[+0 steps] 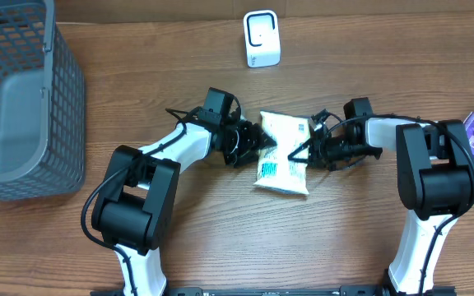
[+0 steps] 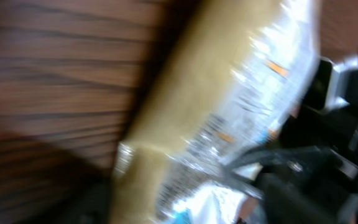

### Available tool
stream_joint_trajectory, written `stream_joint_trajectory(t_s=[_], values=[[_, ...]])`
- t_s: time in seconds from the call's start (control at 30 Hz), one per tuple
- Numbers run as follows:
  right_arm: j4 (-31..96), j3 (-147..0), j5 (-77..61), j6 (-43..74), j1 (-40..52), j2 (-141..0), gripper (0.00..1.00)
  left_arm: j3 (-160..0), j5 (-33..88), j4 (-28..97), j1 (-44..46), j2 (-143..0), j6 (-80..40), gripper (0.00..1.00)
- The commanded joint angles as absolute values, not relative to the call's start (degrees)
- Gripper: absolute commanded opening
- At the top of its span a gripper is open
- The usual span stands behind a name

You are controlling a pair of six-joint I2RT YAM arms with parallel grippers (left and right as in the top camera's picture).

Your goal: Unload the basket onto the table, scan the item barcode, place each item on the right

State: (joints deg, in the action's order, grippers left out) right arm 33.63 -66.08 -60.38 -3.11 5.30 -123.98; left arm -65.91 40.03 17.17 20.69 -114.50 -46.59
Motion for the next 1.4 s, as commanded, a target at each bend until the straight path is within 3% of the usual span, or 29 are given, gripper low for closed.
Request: stream_joint_trajectory(t_s=[0.0,0.37,0.53,0.77,1.13,1.3,1.37], values=[[34.1,-69.1,-42.4,-6.7,4.9,-123.0,0.04,-64.3,35.4,16.1,21.1,-117.1,-46.2,1.00],[39.6,-78.8,-36.4,-9.5,4.8,-120.7,0.04,-69.3,34.8,18.2,18.1,-117.1,-37.8,1.00],[40.9,-79.7,-30.1,-9.9,4.8,-120.7,0.04,-81.9,24.4,34.9,14.4,-117.1,-28.7,1.00],[53.0,-90.9,-23.2,-15.8,4.8,-120.7,0.04,-99.8,10.4,51.9,11.9,-117.1,-20.4,1.00],[64.0,-110.8,-22.0,-23.0,4.9,-120.6,0.04,-103.1,9.2,52.3,12.0,-117.1,-19.5,1.00],[64.0,-116.1,-16.0,-24.8,5.3,-120.7,0.04,-103.1,8.4,52.2,12.0,-117.1,-19.5,1.00],[60.7,-116.9,-6.4,-24.9,6.4,-120.7,0.04,-103.1,7.4,52.2,11.8,-117.1,-19.5,1.00]])
